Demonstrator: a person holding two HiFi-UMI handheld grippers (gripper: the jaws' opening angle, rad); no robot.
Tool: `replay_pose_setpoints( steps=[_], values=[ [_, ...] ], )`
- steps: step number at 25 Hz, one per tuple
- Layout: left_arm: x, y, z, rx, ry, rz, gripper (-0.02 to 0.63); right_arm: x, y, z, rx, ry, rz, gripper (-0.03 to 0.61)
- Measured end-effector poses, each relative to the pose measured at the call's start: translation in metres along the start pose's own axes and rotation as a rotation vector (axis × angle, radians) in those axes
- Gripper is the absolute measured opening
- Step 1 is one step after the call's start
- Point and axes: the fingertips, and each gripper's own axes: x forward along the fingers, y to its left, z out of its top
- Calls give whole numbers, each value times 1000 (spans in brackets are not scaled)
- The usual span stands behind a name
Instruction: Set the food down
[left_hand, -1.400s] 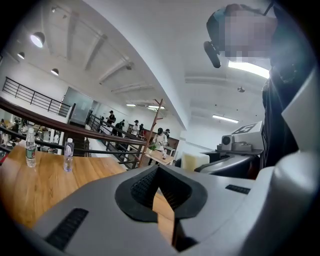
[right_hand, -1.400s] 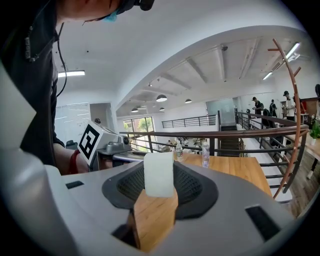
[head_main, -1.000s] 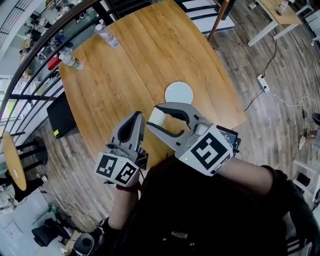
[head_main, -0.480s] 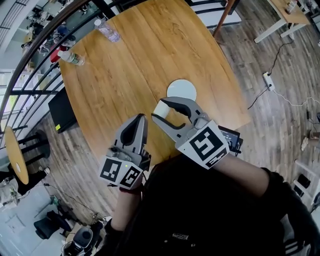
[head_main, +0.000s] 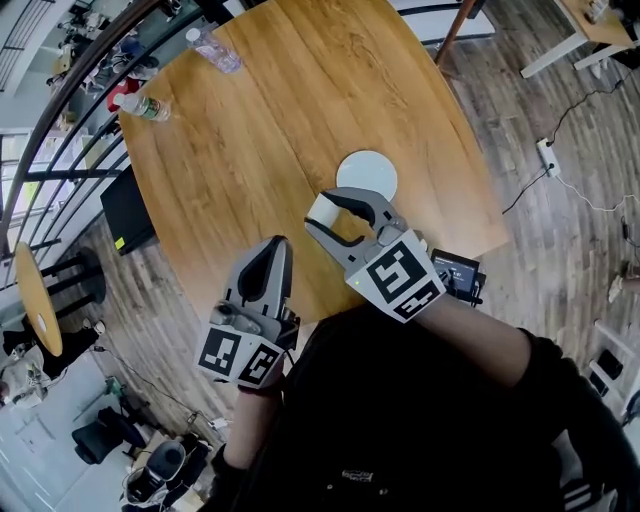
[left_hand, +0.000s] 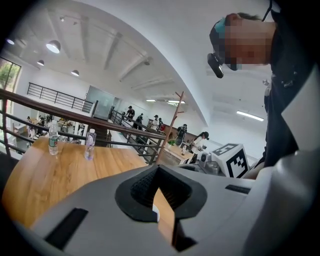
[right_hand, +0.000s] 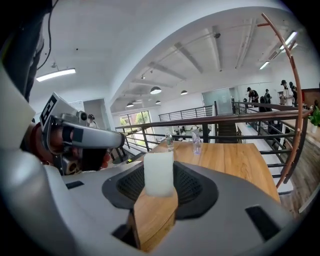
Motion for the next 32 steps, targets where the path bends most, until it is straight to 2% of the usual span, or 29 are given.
replay_pose_setpoints(
  steps=[15, 32],
  values=[
    [-13, -2, -20, -21, 59, 89, 5, 33, -22, -55, -15, 84, -26, 173],
    [-1, -8, -35, -41, 107, 75, 5, 73, -57, -147, -81, 306, -111, 173]
  ],
)
